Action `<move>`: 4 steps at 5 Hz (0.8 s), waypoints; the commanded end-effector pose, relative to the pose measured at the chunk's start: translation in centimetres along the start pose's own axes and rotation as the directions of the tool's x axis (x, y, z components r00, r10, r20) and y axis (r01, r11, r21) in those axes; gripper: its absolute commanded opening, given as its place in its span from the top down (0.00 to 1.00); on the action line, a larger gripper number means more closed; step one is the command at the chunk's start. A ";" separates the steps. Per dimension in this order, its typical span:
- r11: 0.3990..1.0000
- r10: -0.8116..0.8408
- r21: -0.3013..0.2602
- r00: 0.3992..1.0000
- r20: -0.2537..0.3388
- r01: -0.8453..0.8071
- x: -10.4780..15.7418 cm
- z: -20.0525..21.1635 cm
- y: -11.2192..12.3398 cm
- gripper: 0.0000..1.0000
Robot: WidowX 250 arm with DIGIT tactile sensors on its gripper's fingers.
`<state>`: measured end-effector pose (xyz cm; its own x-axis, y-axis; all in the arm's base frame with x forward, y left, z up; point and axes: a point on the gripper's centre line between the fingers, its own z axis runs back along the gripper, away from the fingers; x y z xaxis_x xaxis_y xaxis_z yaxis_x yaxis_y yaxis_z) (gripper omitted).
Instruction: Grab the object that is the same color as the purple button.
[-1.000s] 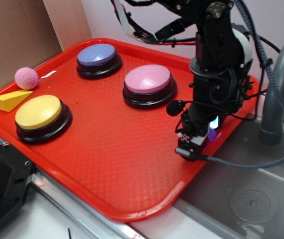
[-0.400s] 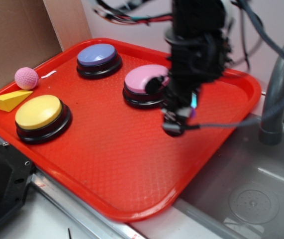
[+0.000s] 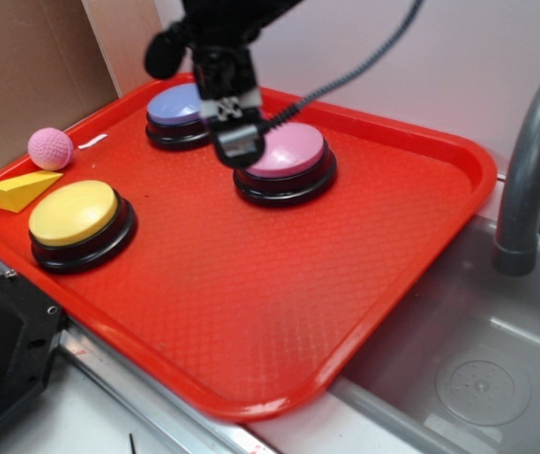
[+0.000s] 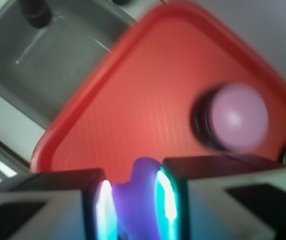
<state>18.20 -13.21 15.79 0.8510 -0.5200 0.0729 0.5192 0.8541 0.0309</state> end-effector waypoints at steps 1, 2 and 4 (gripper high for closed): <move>0.915 0.402 -0.044 0.915 0.026 -0.401 -3.5 3.8 -0.4 1.00; 0.874 0.485 -0.031 0.874 0.032 -0.484 -5.0 5.0 1.7 1.00; 0.886 0.464 0.005 0.886 0.012 -0.464 -4.4 6.2 4.6 1.00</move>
